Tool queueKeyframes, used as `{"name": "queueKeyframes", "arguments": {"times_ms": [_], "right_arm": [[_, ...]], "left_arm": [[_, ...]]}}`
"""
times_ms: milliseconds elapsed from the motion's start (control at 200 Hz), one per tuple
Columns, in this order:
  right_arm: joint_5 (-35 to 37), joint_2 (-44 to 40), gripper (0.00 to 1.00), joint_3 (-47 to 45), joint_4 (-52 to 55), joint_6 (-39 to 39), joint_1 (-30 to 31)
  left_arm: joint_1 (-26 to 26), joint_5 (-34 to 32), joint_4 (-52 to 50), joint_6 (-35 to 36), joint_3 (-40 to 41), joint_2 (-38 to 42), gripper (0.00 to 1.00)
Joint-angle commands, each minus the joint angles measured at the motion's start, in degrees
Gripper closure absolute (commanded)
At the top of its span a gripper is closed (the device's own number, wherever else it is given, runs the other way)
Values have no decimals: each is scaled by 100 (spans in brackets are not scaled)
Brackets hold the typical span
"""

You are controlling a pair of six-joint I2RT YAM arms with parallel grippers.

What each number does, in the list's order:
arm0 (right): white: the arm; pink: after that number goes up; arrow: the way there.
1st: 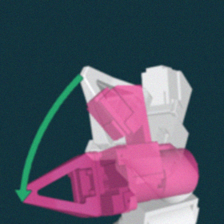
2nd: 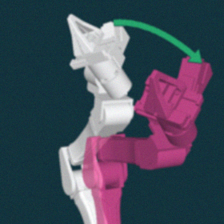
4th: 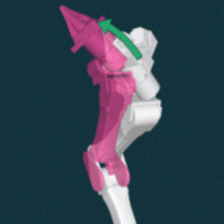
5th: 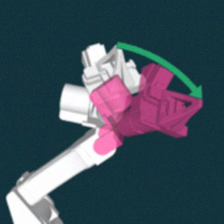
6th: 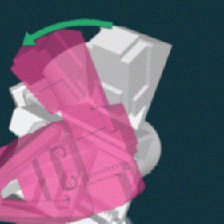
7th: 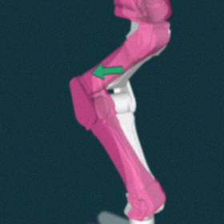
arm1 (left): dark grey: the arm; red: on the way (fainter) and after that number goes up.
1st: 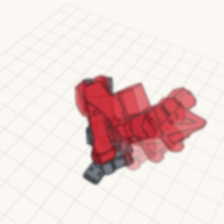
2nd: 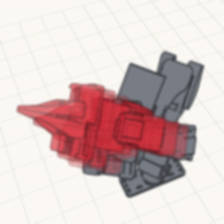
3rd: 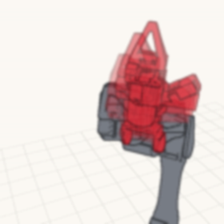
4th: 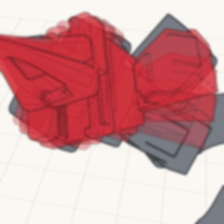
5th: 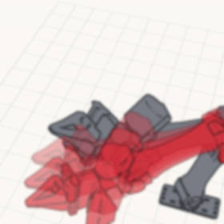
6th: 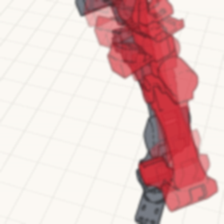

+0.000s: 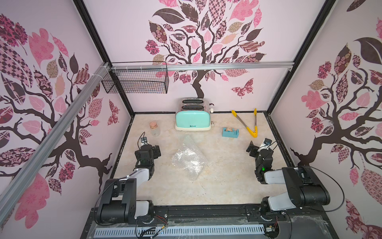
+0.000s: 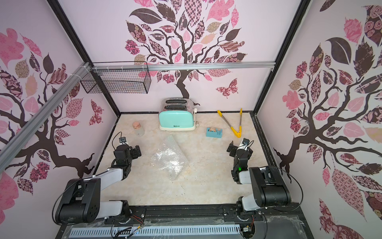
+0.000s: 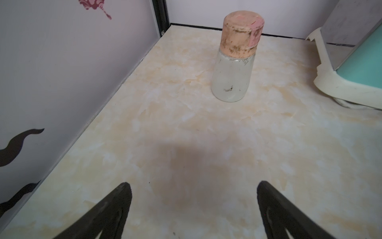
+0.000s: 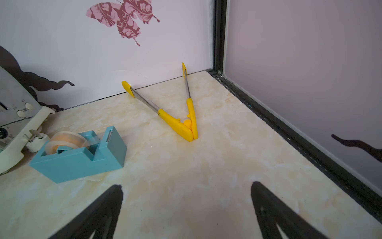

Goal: Wrap mugs in bubble wrap
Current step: Reset both arms

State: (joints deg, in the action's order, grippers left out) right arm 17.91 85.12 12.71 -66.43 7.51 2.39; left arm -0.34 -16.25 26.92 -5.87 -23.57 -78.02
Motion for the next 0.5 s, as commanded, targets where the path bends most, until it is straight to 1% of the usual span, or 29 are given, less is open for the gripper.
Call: {"name": "queueKeyframes", "arguments": {"times_ms": [0,40,80,110,135,175,210,240,275,305,385,455,495], "right_arm": [[-247,352,0,-112,-981,-360,127],[-358,488,0,-128,-1077,-378,139],[-296,658,0,-107,-1320,-423,139],[-353,584,0,-45,-1058,-421,139],[-404,536,0,18,-861,-409,139],[-497,569,0,71,-809,-452,139],[-598,639,0,103,-878,-533,139],[-653,585,0,153,-663,-537,139],[-621,571,0,225,-515,-525,139],[-632,613,0,222,-610,-535,139],[-642,596,0,223,-561,-524,139],[-648,589,0,223,-553,-540,139],[-639,610,0,214,-614,-549,139]], "left_arm": [[16,460,1257,243,113,-157,2],[16,483,1868,312,293,-402,2],[25,472,2443,273,414,-758,2],[25,652,2901,342,470,-1019,2],[25,821,3068,427,481,-1161,2],[25,912,2997,486,397,-1224,2],[25,868,2500,457,219,-1134,2],[49,890,2036,414,70,-1074,2],[114,937,2306,365,122,-1168,2],[122,949,2451,349,123,-1250,2],[122,966,2059,367,79,-1083,2],[122,966,2358,378,134,-1192,2],[122,972,2289,388,117,-1160,2]]}}
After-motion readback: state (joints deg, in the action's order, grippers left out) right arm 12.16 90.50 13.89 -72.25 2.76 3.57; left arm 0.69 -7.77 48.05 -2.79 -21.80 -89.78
